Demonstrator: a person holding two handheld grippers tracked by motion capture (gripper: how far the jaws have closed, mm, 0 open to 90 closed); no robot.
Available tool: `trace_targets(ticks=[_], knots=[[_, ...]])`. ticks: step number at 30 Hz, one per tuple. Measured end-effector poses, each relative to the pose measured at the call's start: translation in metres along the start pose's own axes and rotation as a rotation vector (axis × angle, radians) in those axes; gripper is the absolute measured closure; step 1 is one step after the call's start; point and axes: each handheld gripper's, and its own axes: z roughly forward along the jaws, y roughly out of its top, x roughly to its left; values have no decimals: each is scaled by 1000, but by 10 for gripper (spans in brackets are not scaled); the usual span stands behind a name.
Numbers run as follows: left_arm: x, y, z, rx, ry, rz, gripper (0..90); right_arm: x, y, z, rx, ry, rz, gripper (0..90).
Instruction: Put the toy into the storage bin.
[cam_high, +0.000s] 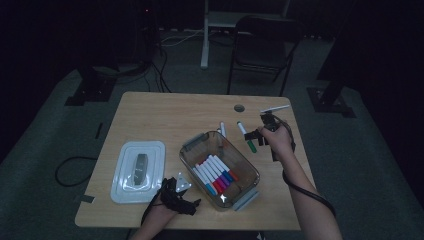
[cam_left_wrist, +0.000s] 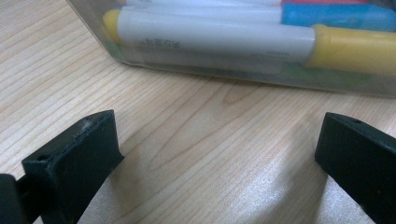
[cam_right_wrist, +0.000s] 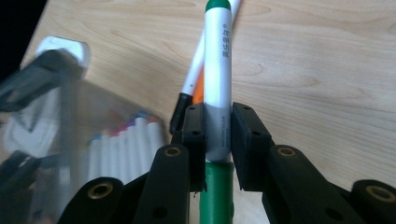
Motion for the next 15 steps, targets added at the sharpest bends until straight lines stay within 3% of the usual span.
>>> trace_targets(ticks=[6,8,9,10,13,15], knots=[[0,0,0,0,0,0,4,12,-4,-28,-44,29,-22,768],[0,0,0,0,0,0,4,26,-8,-45,-70,49,-48,769],[0,0,0,0,0,0,4,26,-8,-45,-70,49,-48,769],[0,0,0,-1,0,-1,4,37,-11,-54,-82,86,-63,768],[0,0,0,0,1,1,4,48,-14,-62,-92,98,-93,768],[0,0,0,0,-1,0,4,59,-16,-67,-98,131,-111,768]])
